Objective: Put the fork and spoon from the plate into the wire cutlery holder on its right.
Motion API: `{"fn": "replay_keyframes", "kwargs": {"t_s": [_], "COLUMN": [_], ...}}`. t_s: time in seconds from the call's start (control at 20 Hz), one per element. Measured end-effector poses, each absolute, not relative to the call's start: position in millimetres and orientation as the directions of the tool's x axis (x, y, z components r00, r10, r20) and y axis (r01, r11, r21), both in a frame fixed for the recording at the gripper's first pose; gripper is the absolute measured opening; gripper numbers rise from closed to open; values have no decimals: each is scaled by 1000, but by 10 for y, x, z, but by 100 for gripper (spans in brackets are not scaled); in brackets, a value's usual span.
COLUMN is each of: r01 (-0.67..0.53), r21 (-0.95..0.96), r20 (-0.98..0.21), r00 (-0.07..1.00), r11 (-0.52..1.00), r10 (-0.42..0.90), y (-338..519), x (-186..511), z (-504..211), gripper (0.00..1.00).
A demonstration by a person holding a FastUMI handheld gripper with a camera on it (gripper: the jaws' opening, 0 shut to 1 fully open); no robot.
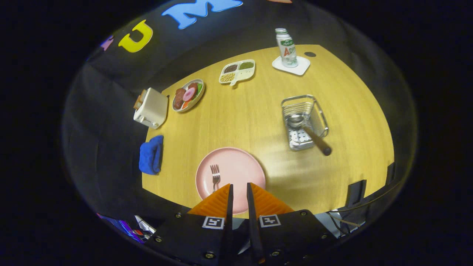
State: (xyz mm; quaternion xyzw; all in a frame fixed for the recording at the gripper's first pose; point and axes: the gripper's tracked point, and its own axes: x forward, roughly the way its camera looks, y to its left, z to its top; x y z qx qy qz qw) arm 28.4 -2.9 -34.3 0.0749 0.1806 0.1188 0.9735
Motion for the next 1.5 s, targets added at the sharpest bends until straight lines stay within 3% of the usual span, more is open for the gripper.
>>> {"fn": "replay_keyframes", "kwargs": {"t_s": [0.5, 0.6, 1.35, 1.4, 1.5], "r01": [-267, -256, -218, -218, -212], "r21": [104, 71, -32, -24, -36], "r20": [-491, -515, -606, -601, -596], "r00": [824, 819, 780, 783, 789], "r11": [958, 964, 975, 976, 977], "r10": [283, 255, 155, 160, 149], "y": [811, 853, 774, 748, 796], "x": [634, 727, 1036, 1053, 986], "z": [-1088, -1202, -1641, -1672, -1670], "gripper": [20, 24, 25, 9, 9]}}
